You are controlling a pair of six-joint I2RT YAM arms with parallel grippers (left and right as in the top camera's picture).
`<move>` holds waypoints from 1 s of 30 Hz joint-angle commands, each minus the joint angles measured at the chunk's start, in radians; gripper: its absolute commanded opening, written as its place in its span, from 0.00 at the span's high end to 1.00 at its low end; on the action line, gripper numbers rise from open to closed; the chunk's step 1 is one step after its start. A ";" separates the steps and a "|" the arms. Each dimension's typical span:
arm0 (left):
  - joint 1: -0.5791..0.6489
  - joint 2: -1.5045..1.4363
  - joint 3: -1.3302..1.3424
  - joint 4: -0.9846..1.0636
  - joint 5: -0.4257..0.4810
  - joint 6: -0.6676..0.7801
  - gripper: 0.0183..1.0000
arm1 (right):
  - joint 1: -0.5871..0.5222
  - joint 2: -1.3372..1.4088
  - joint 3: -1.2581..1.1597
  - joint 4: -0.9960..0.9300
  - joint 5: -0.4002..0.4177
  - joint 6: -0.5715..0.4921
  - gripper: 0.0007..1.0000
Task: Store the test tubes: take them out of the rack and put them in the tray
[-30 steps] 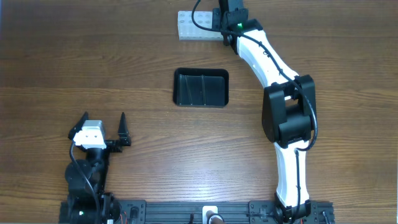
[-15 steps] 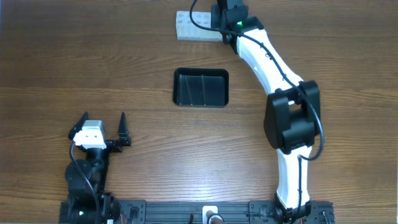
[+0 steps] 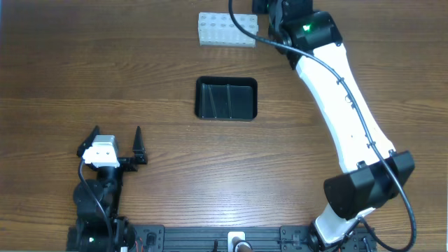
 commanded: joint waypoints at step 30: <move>0.003 0.000 -0.004 -0.002 0.010 0.018 0.00 | 0.081 0.332 -0.130 -0.390 -0.244 0.179 0.92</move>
